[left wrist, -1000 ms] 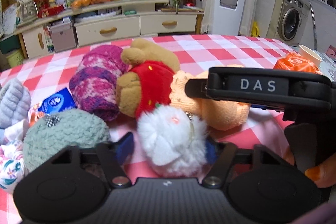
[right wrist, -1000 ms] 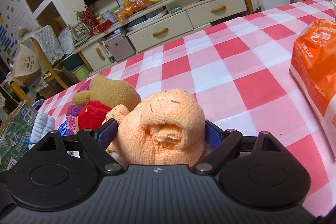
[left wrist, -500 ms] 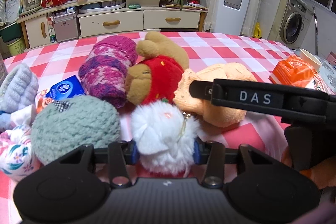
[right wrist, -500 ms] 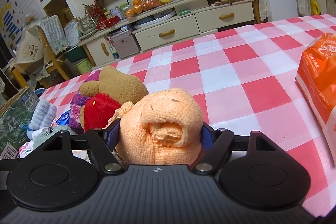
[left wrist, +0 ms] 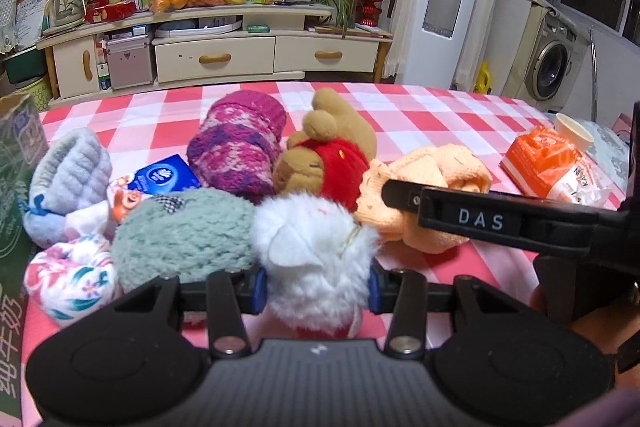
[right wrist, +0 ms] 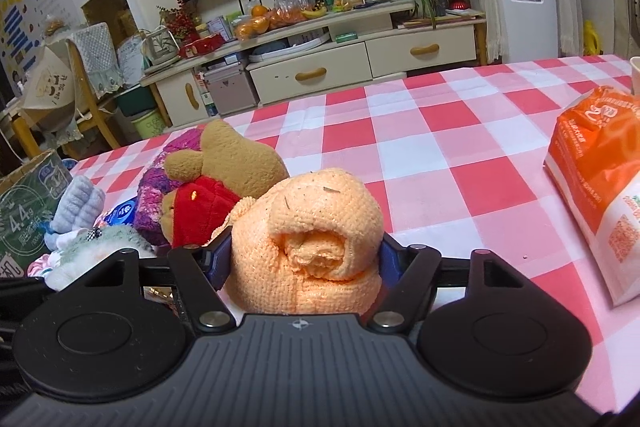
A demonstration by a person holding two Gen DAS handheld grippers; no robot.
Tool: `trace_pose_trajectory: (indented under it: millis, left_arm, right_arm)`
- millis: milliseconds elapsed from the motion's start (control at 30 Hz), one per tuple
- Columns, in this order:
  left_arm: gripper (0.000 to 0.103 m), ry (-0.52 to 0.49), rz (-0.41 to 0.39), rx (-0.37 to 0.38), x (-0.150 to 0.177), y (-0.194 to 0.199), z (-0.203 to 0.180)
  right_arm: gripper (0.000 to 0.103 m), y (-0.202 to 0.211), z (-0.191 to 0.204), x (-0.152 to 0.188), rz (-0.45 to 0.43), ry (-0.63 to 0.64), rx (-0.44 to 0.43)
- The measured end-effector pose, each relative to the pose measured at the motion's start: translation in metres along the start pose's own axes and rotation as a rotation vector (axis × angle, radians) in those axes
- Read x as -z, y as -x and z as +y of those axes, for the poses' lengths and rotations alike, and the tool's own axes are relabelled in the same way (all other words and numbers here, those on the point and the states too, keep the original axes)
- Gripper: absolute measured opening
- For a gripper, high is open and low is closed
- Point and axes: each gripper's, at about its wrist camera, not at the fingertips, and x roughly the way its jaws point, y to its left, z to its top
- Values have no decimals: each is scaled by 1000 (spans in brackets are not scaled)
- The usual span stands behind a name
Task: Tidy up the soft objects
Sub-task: 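Grasp the white pompom plush with the left gripper while the right grasps the orange towel roll, then carry the white pompom plush and orange towel roll over the cardboard box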
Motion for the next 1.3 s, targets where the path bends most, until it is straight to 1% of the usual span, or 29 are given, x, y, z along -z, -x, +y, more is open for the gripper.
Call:
trace_pose_trajectory:
  millis: [367,600,833,1067,1300]
  left_arm:
    - [43,15,-48,34,-2,29,10]
    - [43,27,-84,54,-5,45,21]
    - [43,50,-124,45,-9,60,37]
    - [43,82,-170,36,-12,77,53]
    - [43,109,-206,29,-13,91,68]
  right_arm:
    - [87,9,7,2,-42,-5,-1]
    - [87,12,11,1,-74,-3,-16]
    - [87,12,14,0,-93,-6,-30]
    - [87,14,18,-2,-113,1,-63]
    - [87,12,28,-2,-120,36,-99]
